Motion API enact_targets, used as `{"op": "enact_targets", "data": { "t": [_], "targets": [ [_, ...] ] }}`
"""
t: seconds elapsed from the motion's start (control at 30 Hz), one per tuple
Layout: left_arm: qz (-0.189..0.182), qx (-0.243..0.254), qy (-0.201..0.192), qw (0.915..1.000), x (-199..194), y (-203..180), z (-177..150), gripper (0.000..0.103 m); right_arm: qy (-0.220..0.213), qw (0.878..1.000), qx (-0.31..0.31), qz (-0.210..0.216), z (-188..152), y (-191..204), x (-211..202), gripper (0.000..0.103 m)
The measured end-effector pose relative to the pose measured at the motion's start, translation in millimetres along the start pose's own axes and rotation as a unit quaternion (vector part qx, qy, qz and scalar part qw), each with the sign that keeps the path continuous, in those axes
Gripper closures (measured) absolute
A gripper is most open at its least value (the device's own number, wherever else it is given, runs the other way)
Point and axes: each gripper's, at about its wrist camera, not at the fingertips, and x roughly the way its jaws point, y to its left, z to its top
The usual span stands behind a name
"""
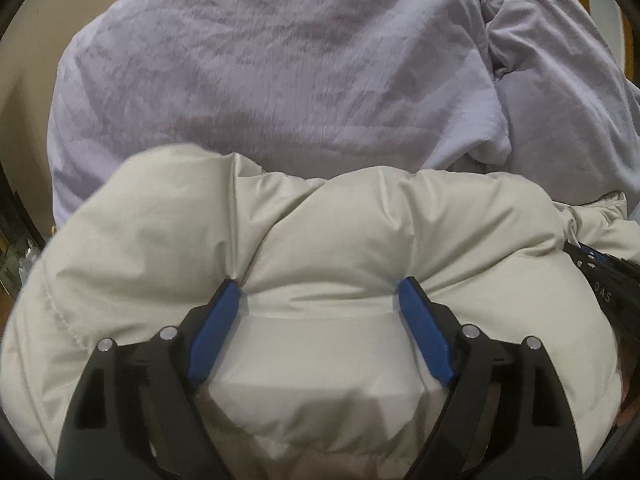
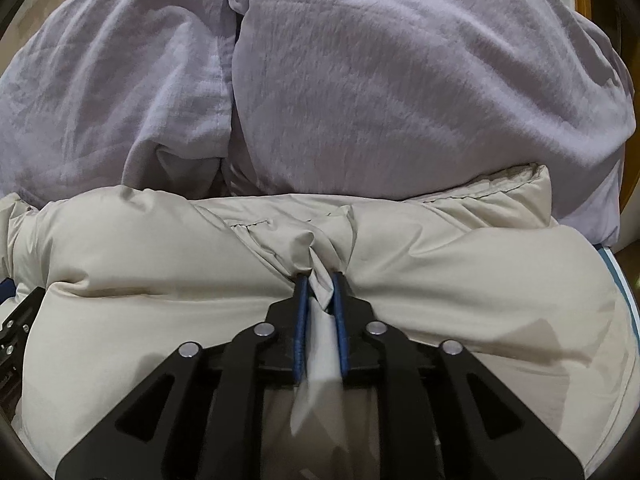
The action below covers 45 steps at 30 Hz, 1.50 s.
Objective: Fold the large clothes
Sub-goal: 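Release the hem near the collar with both tools, then press and smooth the folded jacket with both tools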
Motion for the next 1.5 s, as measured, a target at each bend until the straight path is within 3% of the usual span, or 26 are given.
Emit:
{"op": "enact_targets", "data": {
  "t": [0.1, 0.17, 0.23, 0.5, 0.6, 0.77, 0.93, 1.1, 1.37, 1.5],
  "targets": [
    [0.000, -0.002, 0.004, 1.0000, 8, 0, 0, 0.019, 0.004, 1.000, -0.002, -0.006, 0, 7, 3, 0.076],
    [0.000, -0.003, 0.006, 1.0000, 11, 1, -2, 0.019, 0.005, 1.000, 0.000, -0.008, 3, 10, 1, 0.053],
    [-0.004, -0.007, 0.008, 0.9999, 14, 3, -3, 0.019, -0.006, 1.000, 0.010, 0.002, 4, 10, -10, 0.042],
    [-0.009, -0.015, 0.016, 0.9997, 27, 7, -3, 0.018, -0.044, 0.997, -0.010, 0.068, 12, 46, -38, 0.042],
    [-0.012, -0.019, 0.016, 0.9996, 26, 18, -6, 0.018, -0.033, 0.997, -0.030, 0.059, 7, 64, -18, 0.042],
    [-0.010, -0.022, 0.016, 0.9996, 28, 24, -7, 0.018, -0.008, 0.999, -0.007, 0.053, 4, 64, 15, 0.041],
    [-0.005, -0.019, 0.011, 0.9997, 29, 19, -9, 0.018, -0.008, 1.000, -0.026, 0.007, 4, 79, 33, 0.041],
    [-0.002, -0.015, 0.009, 0.9998, 27, 14, -10, 0.018, 0.005, 1.000, -0.022, 0.013, 4, 86, 55, 0.040],
    [-0.001, -0.012, 0.005, 0.9999, 24, 6, -13, 0.015, 0.006, 1.000, -0.012, 0.022, 6, 75, 67, 0.039],
    [0.000, -0.012, 0.004, 0.9999, 24, 6, -13, 0.013, 0.005, 1.000, -0.008, 0.025, 5, 65, 43, 0.038]
  ]
}}
